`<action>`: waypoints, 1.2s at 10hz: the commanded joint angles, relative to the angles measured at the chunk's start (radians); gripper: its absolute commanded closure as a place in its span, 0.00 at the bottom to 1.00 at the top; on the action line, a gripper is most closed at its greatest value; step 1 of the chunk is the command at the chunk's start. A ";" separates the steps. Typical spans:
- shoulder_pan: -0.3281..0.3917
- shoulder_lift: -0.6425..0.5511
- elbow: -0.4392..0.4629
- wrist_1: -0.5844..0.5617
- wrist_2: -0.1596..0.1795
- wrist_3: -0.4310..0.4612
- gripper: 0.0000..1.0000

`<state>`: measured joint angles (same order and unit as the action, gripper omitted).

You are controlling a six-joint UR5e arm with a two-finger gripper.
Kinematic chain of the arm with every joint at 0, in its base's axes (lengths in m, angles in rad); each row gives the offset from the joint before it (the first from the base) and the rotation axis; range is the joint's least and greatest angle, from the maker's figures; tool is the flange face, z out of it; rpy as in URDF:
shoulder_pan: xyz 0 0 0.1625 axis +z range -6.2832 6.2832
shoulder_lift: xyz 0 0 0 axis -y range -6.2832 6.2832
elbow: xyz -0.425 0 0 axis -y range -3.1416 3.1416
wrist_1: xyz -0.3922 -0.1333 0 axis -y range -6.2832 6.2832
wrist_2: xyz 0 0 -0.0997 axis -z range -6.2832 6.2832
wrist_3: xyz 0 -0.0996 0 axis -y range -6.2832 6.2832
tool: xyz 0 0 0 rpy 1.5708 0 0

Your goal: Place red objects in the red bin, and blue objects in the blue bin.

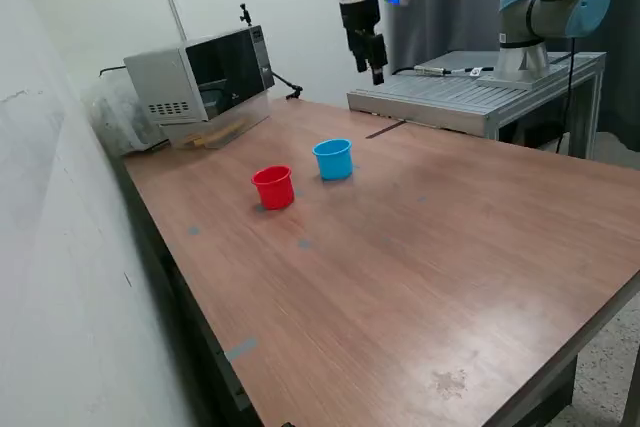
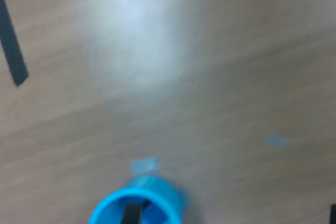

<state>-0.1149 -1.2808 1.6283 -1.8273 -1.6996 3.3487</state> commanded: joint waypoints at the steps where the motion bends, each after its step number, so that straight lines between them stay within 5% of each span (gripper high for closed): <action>1: 0.061 -0.115 0.030 0.133 0.026 -0.002 0.00; 4: 0.121 -0.216 0.079 0.258 0.028 -0.005 0.00; 9: 0.121 -0.428 0.249 0.385 0.023 -0.009 0.00; 12: 0.120 -0.471 0.275 0.448 0.023 0.000 0.00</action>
<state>0.0059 -1.7335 1.8906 -1.4203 -1.6770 3.3452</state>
